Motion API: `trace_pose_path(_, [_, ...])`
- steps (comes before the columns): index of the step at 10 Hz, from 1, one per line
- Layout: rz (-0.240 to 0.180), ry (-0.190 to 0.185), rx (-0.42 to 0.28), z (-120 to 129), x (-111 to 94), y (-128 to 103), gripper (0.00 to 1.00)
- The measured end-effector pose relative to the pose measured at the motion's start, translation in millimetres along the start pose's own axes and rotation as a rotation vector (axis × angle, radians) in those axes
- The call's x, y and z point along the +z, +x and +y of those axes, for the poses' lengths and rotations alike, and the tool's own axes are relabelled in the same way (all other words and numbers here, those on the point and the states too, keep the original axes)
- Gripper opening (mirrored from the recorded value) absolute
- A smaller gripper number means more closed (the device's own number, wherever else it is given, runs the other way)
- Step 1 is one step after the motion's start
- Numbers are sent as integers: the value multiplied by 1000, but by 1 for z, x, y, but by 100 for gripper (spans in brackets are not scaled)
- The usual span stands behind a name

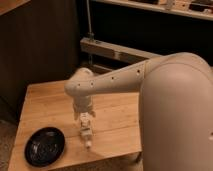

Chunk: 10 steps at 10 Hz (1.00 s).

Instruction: Place the bottle in the ceramic bowl

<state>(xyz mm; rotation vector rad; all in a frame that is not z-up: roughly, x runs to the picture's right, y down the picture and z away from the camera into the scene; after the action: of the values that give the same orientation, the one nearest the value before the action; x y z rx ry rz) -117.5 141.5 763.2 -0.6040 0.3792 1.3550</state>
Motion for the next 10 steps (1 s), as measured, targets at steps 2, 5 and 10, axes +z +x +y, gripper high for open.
trace_pose_path(2, [-22, -29, -43, 4, 16, 2, 65])
trace_pose_path(5, [-27, -21, -79, 16, 40, 6, 65])
trace_pose_path(10, [-2, 13, -94, 29, 66, 10, 65])
